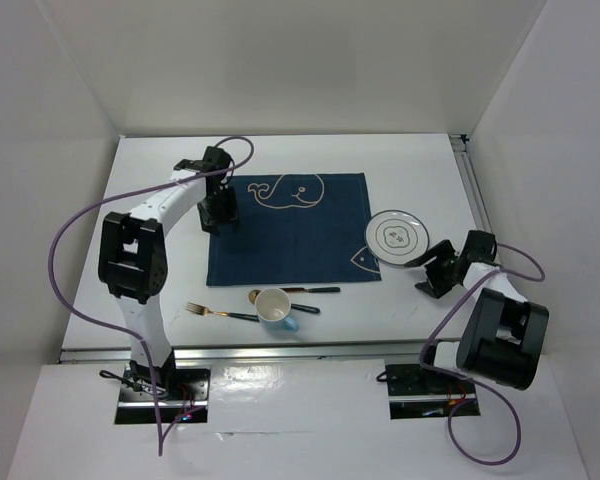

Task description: Set the dinner table for one person

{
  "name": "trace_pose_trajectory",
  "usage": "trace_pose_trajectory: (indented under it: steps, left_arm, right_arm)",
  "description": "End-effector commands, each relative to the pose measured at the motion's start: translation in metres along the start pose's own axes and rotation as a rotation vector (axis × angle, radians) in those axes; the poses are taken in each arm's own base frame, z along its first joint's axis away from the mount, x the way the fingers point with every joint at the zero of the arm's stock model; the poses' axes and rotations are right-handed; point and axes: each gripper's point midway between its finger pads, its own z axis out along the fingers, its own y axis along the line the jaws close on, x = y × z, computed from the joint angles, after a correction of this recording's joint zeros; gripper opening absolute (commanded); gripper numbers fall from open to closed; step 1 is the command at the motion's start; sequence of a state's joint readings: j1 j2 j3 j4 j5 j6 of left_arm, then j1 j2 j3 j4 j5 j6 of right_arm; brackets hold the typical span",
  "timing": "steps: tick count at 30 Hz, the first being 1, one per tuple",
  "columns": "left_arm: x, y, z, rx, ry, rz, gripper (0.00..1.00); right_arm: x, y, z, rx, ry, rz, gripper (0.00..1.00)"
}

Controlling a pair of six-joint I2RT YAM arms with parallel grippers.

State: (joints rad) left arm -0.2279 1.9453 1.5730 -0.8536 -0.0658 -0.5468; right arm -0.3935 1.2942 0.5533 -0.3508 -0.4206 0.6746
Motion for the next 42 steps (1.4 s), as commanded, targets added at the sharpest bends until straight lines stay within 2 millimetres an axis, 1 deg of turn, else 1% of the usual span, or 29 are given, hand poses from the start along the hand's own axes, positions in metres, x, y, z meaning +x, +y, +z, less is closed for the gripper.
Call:
trace_pose_trajectory:
  steps: [1,3,4,5,7,10,14,16,17,19,20,22,23,26,27,28,29,31,32,33,34,35,36,37,38,39,40,41,42]
  left_arm:
    - [-0.013,-0.008,-0.049,0.062,-0.094,0.018,0.62]
    - [-0.014,-0.011,-0.057,0.085,-0.109,0.018,0.62]
    - [-0.012,-0.012,-0.059,0.095,-0.106,0.019,0.62]
    - [-0.012,-0.014,-0.065,0.114,-0.113,0.019,0.62]
    - [-0.011,-0.016,-0.067,0.128,-0.118,0.02,0.62]
    - [-0.012,-0.014,-0.067,0.119,-0.123,0.019,0.62]
    - [-0.006,-0.009,-0.066,0.102,-0.109,0.019,0.62]
    - [-0.006,-0.009,-0.066,0.102,-0.109,0.019,0.62]
    - [-0.005,-0.011,-0.066,0.11,-0.105,0.02,0.62]
    - [-0.002,-0.009,-0.066,0.104,-0.095,0.03,0.62]
    - [-0.005,-0.01,-0.069,0.109,-0.105,0.03,0.62]
    - [-0.006,-0.01,-0.072,0.109,-0.106,0.041,0.62]
    - [-0.009,-0.011,-0.074,0.113,-0.114,0.041,0.62]
    - [-0.011,-0.014,-0.078,0.128,-0.123,0.052,0.62]
    - [-0.012,-0.015,-0.081,0.129,-0.124,0.052,0.62]
    - [-0.015,-0.016,-0.084,0.133,-0.132,0.052,0.62]
    - [-0.016,-0.016,-0.087,0.135,-0.136,0.052,0.62]
    - [-0.02,-0.018,-0.091,0.14,-0.147,0.052,0.62]
    - [-0.023,-0.019,-0.098,0.15,-0.168,0.052,0.62]
    - [-0.021,-0.018,-0.098,0.145,-0.159,0.052,0.62]
    - [-0.024,-0.02,-0.102,0.152,-0.17,0.043,0.62]
    - [-0.027,-0.021,-0.109,0.162,-0.191,0.043,0.62]
    - [-0.026,-0.023,-0.11,0.173,-0.186,0.044,0.62]
    - [-0.031,-0.026,-0.115,0.182,-0.204,0.044,0.62]
    - [-0.028,-0.026,-0.115,0.185,-0.19,0.045,0.62]
    - [-0.029,-0.027,-0.122,0.192,-0.202,0.036,0.62]
    - [-0.032,-0.028,-0.126,0.197,-0.213,0.036,0.62]
    - [-0.031,-0.025,-0.129,0.189,-0.217,0.035,0.62]
    - [-0.032,-0.024,-0.129,0.179,-0.221,0.024,0.62]
  right_arm:
    - [-0.016,0.021,0.012,-0.138,-0.056,-0.011,0.71]
    - [-0.016,0.021,0.019,-0.153,-0.052,0.022,0.69]
    - [-0.024,0.027,0.021,-0.178,-0.078,0.016,0.67]
    - [-0.022,0.023,0.025,-0.177,-0.075,0.026,0.63]
    - [-0.025,0.017,0.035,-0.158,-0.082,0.064,0.6]
    - [-0.025,0.014,0.043,-0.158,-0.065,0.101,0.57]
    - [-0.033,0.017,0.045,-0.165,-0.099,0.13,0.48]
    - [-0.039,0.019,0.045,-0.16,-0.117,0.142,0.4]
    - [-0.041,0.018,0.045,-0.151,-0.128,0.154,0.33]
    - [-0.047,0.02,0.041,-0.154,-0.16,0.157,0.26]
    - [-0.05,0.025,0.036,-0.158,-0.177,0.152,0.22]
    - [-0.057,0.031,0.03,-0.168,-0.202,0.143,0.05]
    - [-0.061,0.036,0.024,-0.175,-0.225,0.136,0.0]
    - [-0.074,0.057,0.008,-0.212,-0.255,0.071,0.0]
    - [-0.074,0.062,0.003,-0.216,-0.244,0.071,0.0]
    - [-0.085,0.079,-0.011,-0.252,-0.282,0.034,0.0]
    - [-0.086,0.086,-0.015,-0.269,-0.275,0.026,0.0]
    - [-0.093,0.11,-0.037,-0.336,-0.311,-0.013,0.0]
    - [-0.091,0.12,-0.045,-0.376,-0.297,-0.033,0.0]
    - [-0.09,0.128,-0.052,-0.405,-0.293,-0.039,0.0]
    - [-0.092,0.144,-0.061,-0.442,-0.295,-0.067,0.0]
    - [-0.083,0.158,-0.063,-0.467,-0.27,-0.11,0.0]
    - [-0.078,0.166,-0.06,-0.468,-0.249,-0.136,0.0]
    - [-0.076,0.182,-0.065,-0.487,-0.244,-0.173,0.0]
    - [-0.067,0.192,-0.064,-0.507,-0.213,-0.208,0.0]
    - [-0.047,0.204,-0.052,-0.517,-0.143,-0.243,0.0]
    - [-0.04,0.22,-0.053,-0.543,-0.12,-0.275,0.0]
    - [-0.029,0.229,-0.047,-0.548,-0.088,-0.296,0.0]
    - [-0.001,0.238,-0.031,-0.546,-0.01,-0.336,0.0]
